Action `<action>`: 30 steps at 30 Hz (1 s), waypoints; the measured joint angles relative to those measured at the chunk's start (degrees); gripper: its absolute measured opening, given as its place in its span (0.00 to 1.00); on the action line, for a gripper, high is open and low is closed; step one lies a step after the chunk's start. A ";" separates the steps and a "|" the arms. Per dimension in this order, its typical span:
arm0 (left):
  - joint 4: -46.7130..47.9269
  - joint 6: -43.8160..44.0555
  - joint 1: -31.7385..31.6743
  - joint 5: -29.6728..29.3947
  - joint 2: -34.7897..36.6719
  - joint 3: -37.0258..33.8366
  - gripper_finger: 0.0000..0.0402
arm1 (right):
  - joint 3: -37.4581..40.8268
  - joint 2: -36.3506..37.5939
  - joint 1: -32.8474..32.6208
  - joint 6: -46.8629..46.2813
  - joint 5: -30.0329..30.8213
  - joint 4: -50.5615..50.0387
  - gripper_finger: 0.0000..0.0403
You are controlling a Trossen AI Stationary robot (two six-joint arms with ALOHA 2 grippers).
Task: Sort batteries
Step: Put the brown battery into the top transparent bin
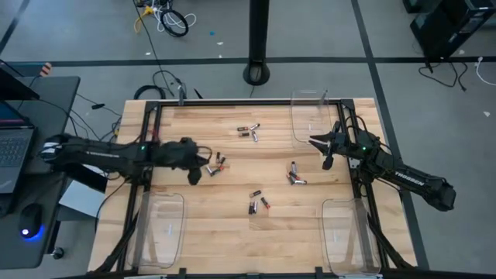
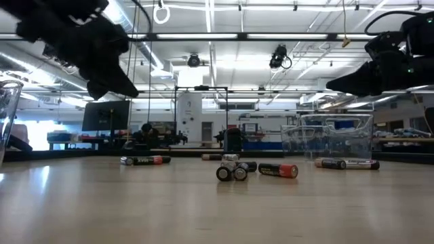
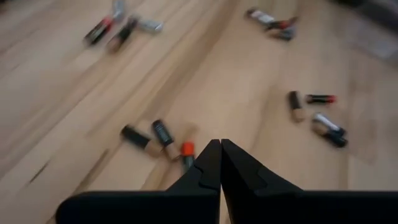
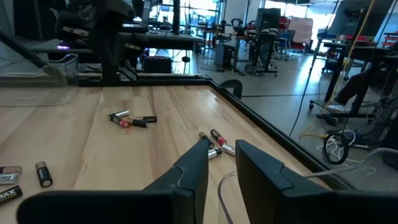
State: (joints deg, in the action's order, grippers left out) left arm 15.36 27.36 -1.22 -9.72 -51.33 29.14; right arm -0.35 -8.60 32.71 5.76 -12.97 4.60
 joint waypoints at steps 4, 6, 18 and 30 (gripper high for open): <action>10.04 3.42 -4.16 1.96 -7.84 10.15 0.03 | 0.00 0.00 0.00 -0.01 -0.01 0.00 0.23; 13.84 5.55 -6.19 3.14 -11.99 14.35 0.04 | -0.01 0.00 -0.02 -0.01 -0.02 0.00 0.23; 19.30 12.10 -11.68 12.62 -32.00 23.26 0.28 | -0.01 0.00 -0.02 0.00 -0.02 0.00 0.23; 18.01 13.97 -17.71 9.76 -40.52 23.35 0.41 | 0.00 -0.01 0.00 -0.02 0.00 0.00 0.23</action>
State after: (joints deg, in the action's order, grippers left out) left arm 33.37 41.34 -18.93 0.04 -91.86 52.49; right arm -0.35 -8.61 32.70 5.74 -12.97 4.60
